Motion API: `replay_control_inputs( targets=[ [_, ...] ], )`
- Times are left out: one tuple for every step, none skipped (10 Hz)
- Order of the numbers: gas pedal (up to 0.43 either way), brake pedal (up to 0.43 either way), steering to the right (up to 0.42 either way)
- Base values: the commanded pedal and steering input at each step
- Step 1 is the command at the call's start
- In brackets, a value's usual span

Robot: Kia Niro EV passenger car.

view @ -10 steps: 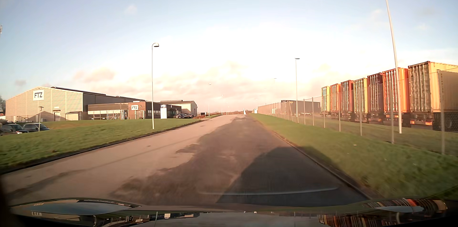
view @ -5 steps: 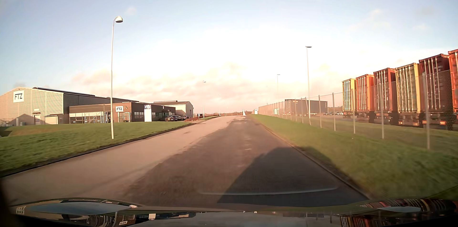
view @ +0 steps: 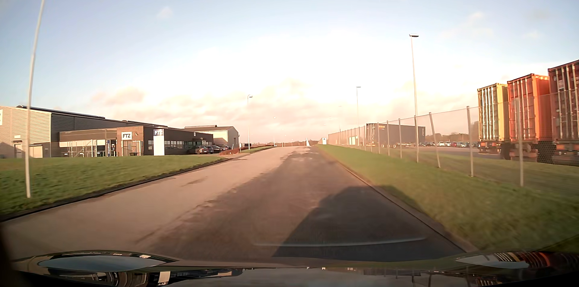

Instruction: Follow the waypoints while adhering to traffic rules and regulations

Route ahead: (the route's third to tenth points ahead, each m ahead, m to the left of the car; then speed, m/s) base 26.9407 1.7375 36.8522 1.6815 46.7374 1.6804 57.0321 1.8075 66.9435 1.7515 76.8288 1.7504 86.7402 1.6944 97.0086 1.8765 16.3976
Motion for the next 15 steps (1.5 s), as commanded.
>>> replay_control_inputs(
  targets=[
    [0.118,0.0,0.001],
    [0.118,0.0,0.001],
    [0.118,0.0,0.001],
    [0.118,0.0,0.001],
    [0.118,0.0,0.001],
    [0.11,0.0,0.001],
    [0.087,0.0,0.0],
    [0.087,0.0,-0.002],
    [0.087,0.0,-0.002],
    [0.087,0.0,-0.002],
    [0.098,0.0,-0.001],
    [0.118,0.0,-0.001],
    [0.118,0.0,-0.001],
    [0.118,0.0,-0.001],
    [0.118,0.0,-0.001]
  ],
)
